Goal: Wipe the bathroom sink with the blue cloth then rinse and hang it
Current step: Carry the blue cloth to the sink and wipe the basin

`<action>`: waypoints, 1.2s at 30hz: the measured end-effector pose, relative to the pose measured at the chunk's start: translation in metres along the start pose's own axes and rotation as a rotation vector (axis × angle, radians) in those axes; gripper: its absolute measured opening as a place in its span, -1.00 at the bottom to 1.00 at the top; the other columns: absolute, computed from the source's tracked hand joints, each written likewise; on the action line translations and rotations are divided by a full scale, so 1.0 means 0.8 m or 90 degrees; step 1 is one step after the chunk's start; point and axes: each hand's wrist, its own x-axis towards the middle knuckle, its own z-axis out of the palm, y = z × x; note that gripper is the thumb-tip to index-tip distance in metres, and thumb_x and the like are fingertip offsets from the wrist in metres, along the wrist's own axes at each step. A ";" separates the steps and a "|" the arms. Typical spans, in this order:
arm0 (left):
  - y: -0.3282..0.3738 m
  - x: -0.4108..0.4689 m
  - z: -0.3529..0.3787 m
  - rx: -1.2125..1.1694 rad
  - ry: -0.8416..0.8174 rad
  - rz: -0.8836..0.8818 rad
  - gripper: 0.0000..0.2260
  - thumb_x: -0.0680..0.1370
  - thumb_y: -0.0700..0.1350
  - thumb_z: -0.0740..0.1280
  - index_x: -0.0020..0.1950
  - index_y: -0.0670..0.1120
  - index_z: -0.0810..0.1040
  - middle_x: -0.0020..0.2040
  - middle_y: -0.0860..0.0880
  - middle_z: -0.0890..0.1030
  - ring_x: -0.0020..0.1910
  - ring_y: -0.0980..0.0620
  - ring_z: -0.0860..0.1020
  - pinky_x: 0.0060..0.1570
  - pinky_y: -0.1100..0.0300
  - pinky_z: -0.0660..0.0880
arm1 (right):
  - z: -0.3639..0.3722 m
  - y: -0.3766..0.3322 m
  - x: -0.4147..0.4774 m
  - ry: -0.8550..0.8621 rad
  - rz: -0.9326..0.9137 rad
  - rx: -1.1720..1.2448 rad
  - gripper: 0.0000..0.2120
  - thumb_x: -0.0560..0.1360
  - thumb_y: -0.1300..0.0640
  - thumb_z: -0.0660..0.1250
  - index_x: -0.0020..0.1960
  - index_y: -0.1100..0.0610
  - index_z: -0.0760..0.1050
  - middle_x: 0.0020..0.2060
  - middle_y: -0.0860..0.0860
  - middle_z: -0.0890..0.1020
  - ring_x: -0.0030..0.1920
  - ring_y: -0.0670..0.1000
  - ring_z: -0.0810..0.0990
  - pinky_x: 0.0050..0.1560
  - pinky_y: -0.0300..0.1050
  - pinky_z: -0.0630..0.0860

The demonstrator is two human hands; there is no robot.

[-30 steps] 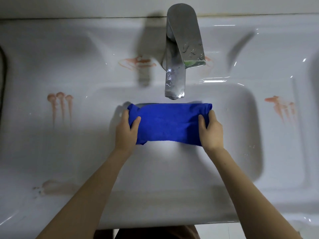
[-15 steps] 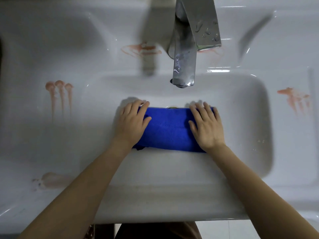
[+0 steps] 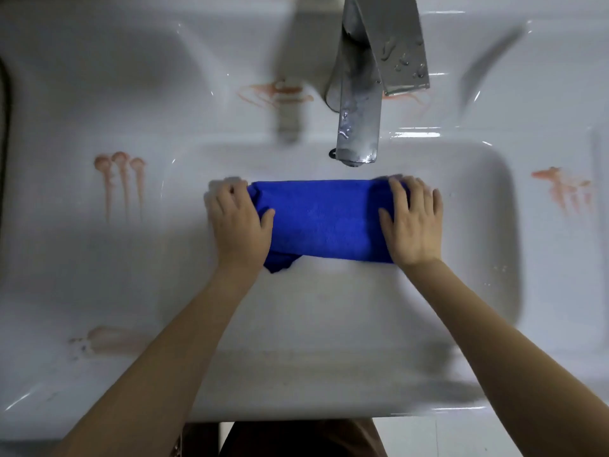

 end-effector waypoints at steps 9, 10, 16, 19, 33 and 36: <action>0.038 -0.047 0.025 -0.098 -0.133 -0.093 -0.56 0.58 0.05 0.32 0.20 -0.32 0.39 0.01 -0.22 0.52 -0.08 -0.15 0.52 -0.18 0.04 0.48 | 0.021 0.019 -0.043 -0.135 -0.004 -0.074 -0.40 0.60 -0.06 -0.05 0.56 0.21 0.13 0.53 0.17 0.22 0.54 0.20 0.12 0.51 0.14 -0.05; 0.040 -0.044 0.027 -0.170 -0.144 -0.104 -0.59 0.59 0.02 0.31 0.23 -0.28 0.38 0.03 -0.14 0.51 -0.08 -0.08 0.51 -0.16 0.08 0.45 | 0.022 0.019 -0.043 -0.137 -0.009 -0.076 -0.40 0.60 -0.06 -0.04 0.56 0.21 0.12 0.53 0.17 0.21 0.54 0.20 0.11 0.52 0.13 -0.08; 0.065 -0.025 -0.008 -0.694 -0.216 -0.273 -0.79 0.59 -0.19 0.27 0.22 -0.03 0.48 0.07 0.02 0.60 0.03 0.07 0.59 -0.06 0.23 0.53 | -0.002 0.039 -0.038 -0.142 -0.028 -0.098 -0.40 0.60 -0.08 -0.07 0.56 0.18 0.13 0.52 0.14 0.24 0.53 0.18 0.16 0.49 0.11 -0.05; 0.103 -0.028 -0.017 -0.688 -0.200 -0.202 -0.80 0.58 -0.18 0.29 0.19 -0.01 0.47 0.00 0.02 0.62 -0.05 0.09 0.60 -0.08 0.22 0.55 | -0.025 0.069 -0.041 -0.118 -0.030 -0.140 -0.42 0.59 0.00 -0.03 0.54 0.24 0.18 0.51 0.19 0.26 0.52 0.23 0.16 0.51 0.09 -0.13; 0.232 -0.037 0.061 -0.369 -0.370 0.084 -0.56 0.62 -0.01 0.24 0.47 -0.11 0.29 0.15 -0.06 0.40 -0.10 0.04 0.47 0.02 0.16 0.41 | -0.018 0.091 -0.047 -0.080 -0.121 -0.181 -0.43 0.56 0.08 -0.04 0.49 0.32 0.24 0.47 0.25 0.31 0.48 0.27 0.26 0.49 0.16 -0.11; 0.224 -0.036 0.055 -0.295 -0.461 0.158 -0.47 0.62 -0.05 0.24 0.56 -0.09 0.18 0.24 -0.07 0.40 -0.03 0.01 0.51 0.11 0.13 0.46 | -0.022 0.089 -0.044 -0.088 -0.113 -0.173 -0.38 0.54 0.02 -0.08 0.49 0.34 0.24 0.46 0.27 0.32 0.48 0.29 0.26 0.49 0.17 -0.14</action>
